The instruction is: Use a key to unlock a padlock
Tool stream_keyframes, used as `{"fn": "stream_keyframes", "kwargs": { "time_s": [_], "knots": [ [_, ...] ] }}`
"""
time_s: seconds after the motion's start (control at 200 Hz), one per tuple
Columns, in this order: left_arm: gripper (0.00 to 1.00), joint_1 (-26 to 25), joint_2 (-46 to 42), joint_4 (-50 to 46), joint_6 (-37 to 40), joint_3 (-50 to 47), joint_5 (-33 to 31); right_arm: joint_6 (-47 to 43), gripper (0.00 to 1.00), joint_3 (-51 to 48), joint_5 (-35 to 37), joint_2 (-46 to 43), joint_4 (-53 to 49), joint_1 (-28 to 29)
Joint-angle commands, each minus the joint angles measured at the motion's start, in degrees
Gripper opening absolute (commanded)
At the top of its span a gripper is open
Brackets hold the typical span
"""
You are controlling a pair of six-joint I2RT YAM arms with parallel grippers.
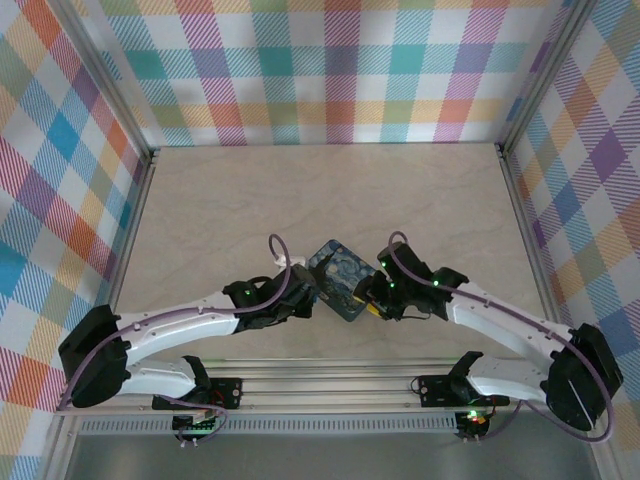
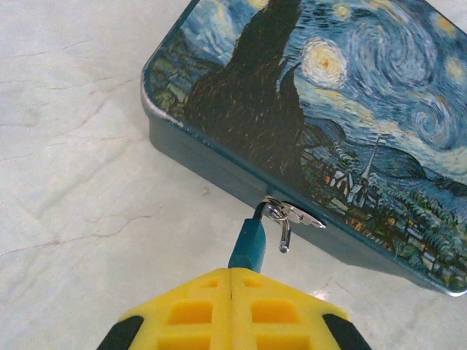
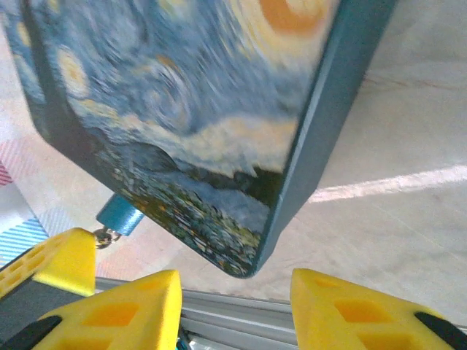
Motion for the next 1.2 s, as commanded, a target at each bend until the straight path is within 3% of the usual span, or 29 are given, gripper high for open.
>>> {"fn": "stream_keyframes", "kwargs": {
  "time_s": [0.0,0.26,0.535,0.875,1.195],
  "knots": [
    [0.00,0.7,-0.7,-8.0,-0.9,3.7,-0.9,-5.2,0.44,4.4,-4.1,2.3,-1.5,-2.1],
    [0.00,0.3,-0.8,-6.3,-4.8,3.1,-5.6,-9.7,0.44,11.8,-8.9,8.7,-0.8,-5.9],
    [0.00,-5.2,-2.9,-6.2,-11.8,-0.1,-15.2,-10.8,0.44,11.4,-11.4,10.5,0.6,-10.3],
    [0.00,-7.6,-1.4,-2.3,-18.4,-6.7,-16.6,-13.8,0.44,9.0,-13.7,10.8,1.0,-13.8],
    [0.00,-8.0,2.6,0.1,-21.4,-5.3,-16.0,-15.9,0.46,6.0,-15.8,11.6,2.7,-17.9]
  ]
}}
